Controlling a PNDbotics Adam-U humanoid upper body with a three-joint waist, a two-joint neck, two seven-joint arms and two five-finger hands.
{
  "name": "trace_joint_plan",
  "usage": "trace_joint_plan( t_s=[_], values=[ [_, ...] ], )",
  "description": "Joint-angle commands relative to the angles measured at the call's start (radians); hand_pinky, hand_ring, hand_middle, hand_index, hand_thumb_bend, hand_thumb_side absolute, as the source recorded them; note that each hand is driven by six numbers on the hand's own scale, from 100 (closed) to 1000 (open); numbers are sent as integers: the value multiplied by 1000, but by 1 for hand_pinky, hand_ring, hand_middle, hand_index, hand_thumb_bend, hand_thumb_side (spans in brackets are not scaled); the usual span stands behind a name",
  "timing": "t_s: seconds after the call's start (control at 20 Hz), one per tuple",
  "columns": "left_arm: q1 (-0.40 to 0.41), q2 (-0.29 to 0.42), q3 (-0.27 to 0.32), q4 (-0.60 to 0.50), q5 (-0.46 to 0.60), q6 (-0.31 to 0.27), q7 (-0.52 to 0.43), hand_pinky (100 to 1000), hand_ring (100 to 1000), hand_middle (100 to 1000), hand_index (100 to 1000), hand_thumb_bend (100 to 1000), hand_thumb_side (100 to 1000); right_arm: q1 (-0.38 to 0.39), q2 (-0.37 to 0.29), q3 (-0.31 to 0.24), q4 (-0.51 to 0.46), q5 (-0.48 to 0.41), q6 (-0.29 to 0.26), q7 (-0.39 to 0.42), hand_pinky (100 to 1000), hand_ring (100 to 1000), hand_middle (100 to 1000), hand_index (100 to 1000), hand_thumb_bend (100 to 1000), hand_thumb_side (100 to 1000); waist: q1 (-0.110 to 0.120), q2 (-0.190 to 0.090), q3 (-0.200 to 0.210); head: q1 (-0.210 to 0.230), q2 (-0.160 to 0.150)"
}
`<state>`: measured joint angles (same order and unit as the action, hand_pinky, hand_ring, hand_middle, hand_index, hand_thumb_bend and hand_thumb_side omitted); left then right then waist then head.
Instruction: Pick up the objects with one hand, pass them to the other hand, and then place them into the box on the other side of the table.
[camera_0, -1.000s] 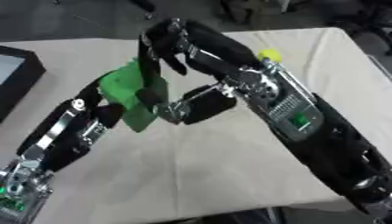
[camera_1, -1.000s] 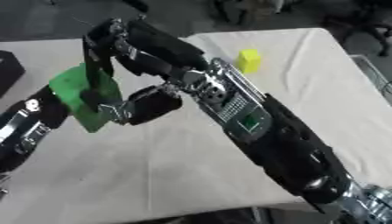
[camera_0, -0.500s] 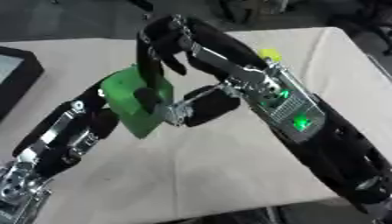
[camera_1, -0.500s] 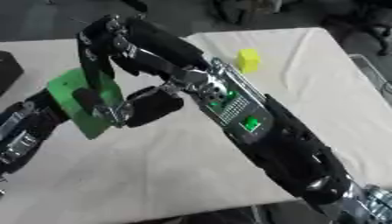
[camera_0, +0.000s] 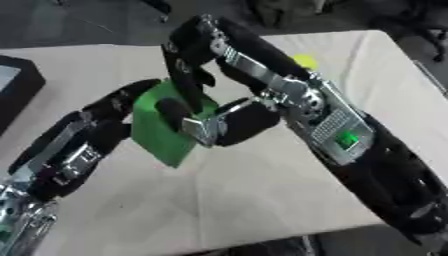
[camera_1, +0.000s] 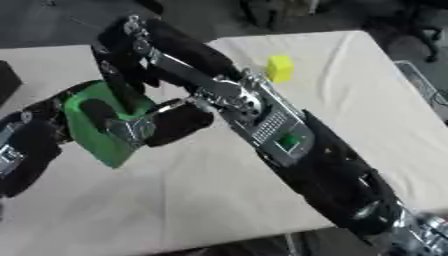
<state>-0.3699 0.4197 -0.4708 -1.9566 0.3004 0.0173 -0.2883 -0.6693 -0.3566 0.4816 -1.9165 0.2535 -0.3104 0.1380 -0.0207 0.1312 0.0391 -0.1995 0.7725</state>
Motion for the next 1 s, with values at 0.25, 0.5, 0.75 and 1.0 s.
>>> trace_joint_plan(
  t_s=[0.25,0.5,0.75,1.0],
  values=[
    [-28,15,-22,-43,-20,-12,-40,677,1000,974,817,331,763,-12,-13,0,8,17,16,-7,110,434,447,413,100,416,2,-10,-1,-3,-3],
    [-38,12,-39,-43,-32,-6,-55,678,1000,978,818,323,771,-16,-8,-1,1,30,21,-19,100,423,439,408,100,393,2,-11,-3,-3,-3],
    [-49,-5,-44,-43,-26,13,-44,677,1000,977,817,321,762,-16,-3,-7,-13,39,16,-51,100,393,427,406,100,386,1,-13,-4,-3,-3],
    [-68,-42,-35,-43,-5,31,-1,674,1000,973,812,313,742,-12,15,-13,-18,36,11,-157,100,345,408,402,100,362,-2,-14,-4,-4,-3]
  ],
)
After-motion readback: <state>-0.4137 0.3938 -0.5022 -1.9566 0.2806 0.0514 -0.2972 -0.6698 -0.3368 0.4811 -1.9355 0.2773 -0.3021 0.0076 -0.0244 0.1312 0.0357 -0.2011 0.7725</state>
